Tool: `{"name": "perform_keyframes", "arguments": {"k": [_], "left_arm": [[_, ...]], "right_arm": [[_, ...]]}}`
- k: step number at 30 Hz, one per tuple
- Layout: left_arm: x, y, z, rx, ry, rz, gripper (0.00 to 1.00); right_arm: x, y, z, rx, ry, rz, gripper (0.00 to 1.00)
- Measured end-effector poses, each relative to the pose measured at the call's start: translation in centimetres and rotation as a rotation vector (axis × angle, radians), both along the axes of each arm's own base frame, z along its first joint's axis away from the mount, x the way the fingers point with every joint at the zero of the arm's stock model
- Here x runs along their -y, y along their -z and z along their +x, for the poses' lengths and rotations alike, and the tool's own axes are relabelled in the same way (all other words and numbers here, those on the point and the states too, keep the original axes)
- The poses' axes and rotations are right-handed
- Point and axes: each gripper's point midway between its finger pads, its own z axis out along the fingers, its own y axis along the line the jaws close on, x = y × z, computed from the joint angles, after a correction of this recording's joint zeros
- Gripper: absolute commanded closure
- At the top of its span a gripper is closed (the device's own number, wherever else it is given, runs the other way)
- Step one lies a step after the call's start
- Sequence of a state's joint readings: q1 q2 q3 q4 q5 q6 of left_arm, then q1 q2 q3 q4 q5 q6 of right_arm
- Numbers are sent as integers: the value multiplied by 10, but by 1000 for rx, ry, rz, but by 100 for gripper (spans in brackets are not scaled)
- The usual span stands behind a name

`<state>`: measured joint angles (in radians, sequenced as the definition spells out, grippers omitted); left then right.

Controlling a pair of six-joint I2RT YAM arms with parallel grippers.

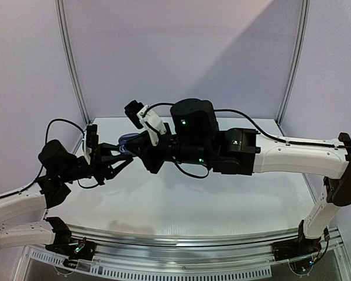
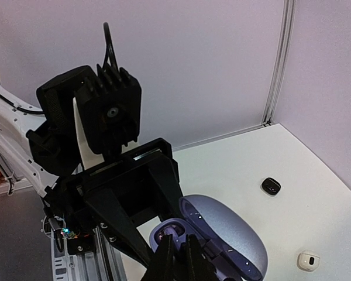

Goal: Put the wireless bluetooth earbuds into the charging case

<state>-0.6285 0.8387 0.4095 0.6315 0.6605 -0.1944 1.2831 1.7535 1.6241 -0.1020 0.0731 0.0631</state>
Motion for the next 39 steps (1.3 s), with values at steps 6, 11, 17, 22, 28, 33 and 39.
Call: {"name": "perform_keyframes", "arguments": {"k": [6, 11, 17, 22, 28, 33, 39], "left_arm": [[0, 1, 0, 5, -2, 6, 100], [0, 2, 0, 4, -5, 9, 100], [-2, 0, 1, 14, -17, 5, 100], [-2, -2, 2, 22, -26, 3, 100], [-3, -8, 1, 44, -29, -14, 100], [-3, -10, -1, 58, -20, -18, 100], [-1, -4, -7, 147, 1, 27, 100]], "right_arm": [[0, 1, -1, -7, 1, -3, 81], [1, 2, -1, 0, 8, -13, 71], [2, -1, -2, 13, 14, -24, 58], [7, -4, -3, 26, 24, -37, 51], [12, -16, -4, 42, 25, -19, 49], [16, -36, -6, 61, 19, 29, 48], [36, -84, 1, 25, 51, 156, 48]]}}
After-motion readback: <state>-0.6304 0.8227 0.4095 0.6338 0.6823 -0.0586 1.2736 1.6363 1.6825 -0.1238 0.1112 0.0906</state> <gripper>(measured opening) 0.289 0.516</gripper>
